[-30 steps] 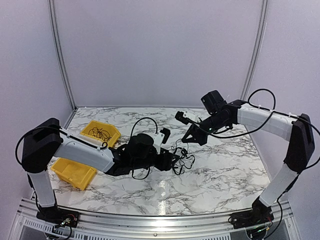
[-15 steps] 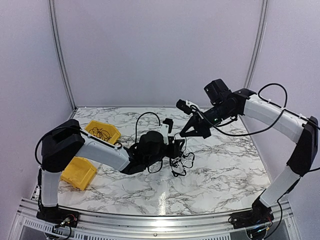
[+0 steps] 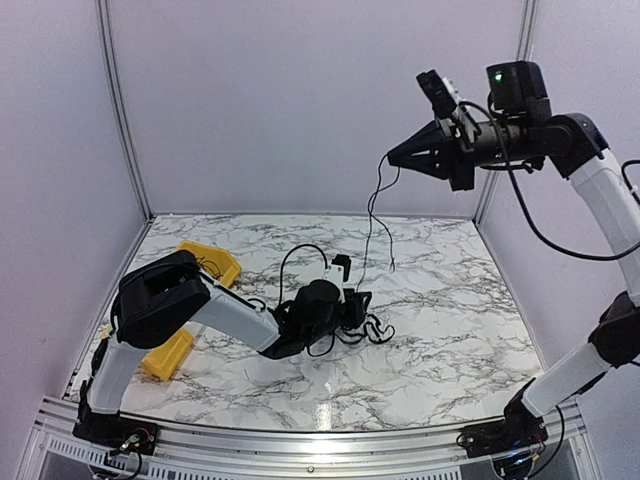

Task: Untangle the cables

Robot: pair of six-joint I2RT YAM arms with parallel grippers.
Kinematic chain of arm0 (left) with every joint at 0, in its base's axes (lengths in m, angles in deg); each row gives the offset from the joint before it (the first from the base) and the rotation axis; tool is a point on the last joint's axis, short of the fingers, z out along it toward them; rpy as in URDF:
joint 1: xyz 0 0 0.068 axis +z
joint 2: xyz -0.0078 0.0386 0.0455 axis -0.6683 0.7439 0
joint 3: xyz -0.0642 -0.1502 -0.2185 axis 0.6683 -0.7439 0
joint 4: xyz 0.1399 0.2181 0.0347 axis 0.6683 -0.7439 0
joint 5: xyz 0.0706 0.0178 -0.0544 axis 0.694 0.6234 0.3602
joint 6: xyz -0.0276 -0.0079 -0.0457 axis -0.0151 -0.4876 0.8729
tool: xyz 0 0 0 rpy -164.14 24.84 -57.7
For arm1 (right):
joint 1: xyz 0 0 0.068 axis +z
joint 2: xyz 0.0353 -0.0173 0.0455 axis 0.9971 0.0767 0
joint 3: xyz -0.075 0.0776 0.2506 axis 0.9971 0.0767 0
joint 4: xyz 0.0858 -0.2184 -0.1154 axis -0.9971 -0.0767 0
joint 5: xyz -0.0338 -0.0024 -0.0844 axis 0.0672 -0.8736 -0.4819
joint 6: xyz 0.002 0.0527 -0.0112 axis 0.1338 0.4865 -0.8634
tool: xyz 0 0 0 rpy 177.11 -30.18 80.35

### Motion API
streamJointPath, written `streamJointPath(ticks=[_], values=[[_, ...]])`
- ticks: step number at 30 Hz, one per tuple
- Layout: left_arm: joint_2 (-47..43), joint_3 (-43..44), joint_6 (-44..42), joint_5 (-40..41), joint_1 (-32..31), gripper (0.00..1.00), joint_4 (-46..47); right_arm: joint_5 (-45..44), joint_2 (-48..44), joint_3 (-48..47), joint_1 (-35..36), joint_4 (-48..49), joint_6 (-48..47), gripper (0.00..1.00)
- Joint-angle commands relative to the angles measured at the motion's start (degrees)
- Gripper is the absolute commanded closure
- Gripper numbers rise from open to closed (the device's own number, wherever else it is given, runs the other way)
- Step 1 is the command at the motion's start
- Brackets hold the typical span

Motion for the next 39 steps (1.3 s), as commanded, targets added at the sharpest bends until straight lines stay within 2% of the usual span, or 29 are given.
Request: streamJointPath(ticks=[1, 6, 16, 23, 27, 34, 37, 39], values=[[2.7, 0.2, 1.2, 0.2, 0.1, 0.53, 0.5, 0.6, -2.2, -6.8, -0.6, 3.8, 2.6, 1.00], [3.1, -0.5, 1.6, 0.3, 0.1, 0.53, 0.5, 1.3, -2.1, -10.0, -3.0, 4.9, 3.5, 1.00], [-5.1, -7.3, -3.5, 0.1, 0.1, 0.50, 1.0, -2.5, -4.5, -2.3, -5.2, 8.4, 5.2, 1.00], [-18.1, -17.8, -5.2, -1.3, 0.1, 0.45, 1.5, -5.8, -8.1, 10.9, -5.7, 11.3, 4.7, 1.00], [-28.2, -24.0, -9.2, -0.9, 0.2, 0.41, 0.7, -5.9, -9.2, 18.9, -5.7, 13.7, 4.0, 1.00], [-41.0, -24.3, -16.0, 2.3, 0.2, 0.33, -20.4, -5.9, -9.4, 33.2, -4.8, 21.4, 2.7, 1.00], [-46.1, -25.2, -18.6, -2.3, 0.2, 0.33, -25.2, -5.9, -8.1, 37.5, -3.3, 24.2, 2.3, 1.00], [-49.2, -26.4, -19.4, -9.9, 0.2, 0.34, -25.9, -5.3, -7.1, 39.2, -2.4, 25.8, 2.3, 1.00]])
